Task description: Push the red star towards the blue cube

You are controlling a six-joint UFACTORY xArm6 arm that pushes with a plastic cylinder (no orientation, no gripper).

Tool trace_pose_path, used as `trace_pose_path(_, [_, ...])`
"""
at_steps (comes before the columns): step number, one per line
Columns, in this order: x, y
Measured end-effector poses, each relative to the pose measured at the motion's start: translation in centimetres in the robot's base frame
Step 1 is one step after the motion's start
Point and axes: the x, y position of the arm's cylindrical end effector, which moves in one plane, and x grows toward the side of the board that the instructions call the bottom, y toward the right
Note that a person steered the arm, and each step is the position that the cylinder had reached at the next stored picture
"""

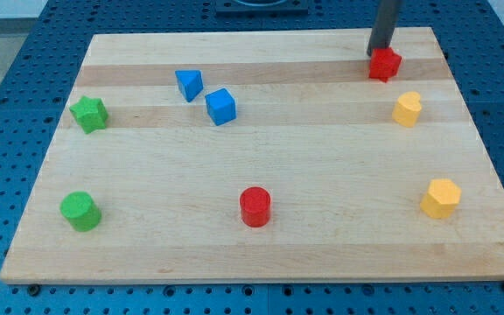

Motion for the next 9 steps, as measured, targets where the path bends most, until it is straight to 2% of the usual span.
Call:
trace_pose_path(2, [6.9, -4.8])
trace_pose_path(3, [1.1, -4.0])
trace_pose_path(4, [-0.9, 0.6])
trace_pose_path(5, [-0.8, 3.1])
trace_pose_path(6, [2.2, 7.5])
trace_pose_path(8, [4.4, 6.8])
trace_pose_path(9, [7.0, 5.2])
